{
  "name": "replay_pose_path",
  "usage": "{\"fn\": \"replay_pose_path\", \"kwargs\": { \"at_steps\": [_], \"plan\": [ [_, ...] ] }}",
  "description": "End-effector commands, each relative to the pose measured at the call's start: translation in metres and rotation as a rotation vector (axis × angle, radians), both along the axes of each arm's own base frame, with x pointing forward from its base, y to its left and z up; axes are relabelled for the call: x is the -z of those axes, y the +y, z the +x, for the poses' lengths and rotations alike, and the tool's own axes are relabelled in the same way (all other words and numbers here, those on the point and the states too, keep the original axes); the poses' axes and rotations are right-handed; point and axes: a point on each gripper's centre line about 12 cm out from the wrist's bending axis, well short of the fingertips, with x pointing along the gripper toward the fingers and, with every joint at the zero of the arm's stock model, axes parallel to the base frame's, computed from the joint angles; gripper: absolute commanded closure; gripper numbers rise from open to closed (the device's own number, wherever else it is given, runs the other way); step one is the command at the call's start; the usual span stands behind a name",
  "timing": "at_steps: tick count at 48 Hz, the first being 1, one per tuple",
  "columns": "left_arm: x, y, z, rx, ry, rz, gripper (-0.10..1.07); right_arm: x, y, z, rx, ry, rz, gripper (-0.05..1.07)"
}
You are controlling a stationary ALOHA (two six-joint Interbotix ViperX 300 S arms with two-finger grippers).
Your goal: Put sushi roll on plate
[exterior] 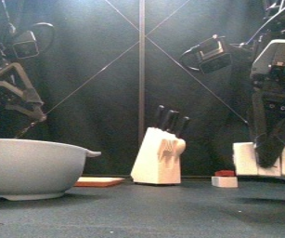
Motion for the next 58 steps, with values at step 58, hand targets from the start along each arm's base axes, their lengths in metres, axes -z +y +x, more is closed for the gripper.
{"fn": "replay_pose_path", "kwargs": {
  "at_steps": [58],
  "plan": [
    [-0.002,0.002,0.001,-0.01,-0.005,0.005,0.07,-0.1,-0.172,0.193,0.39,-0.525,0.12,0.51]
  ]
}}
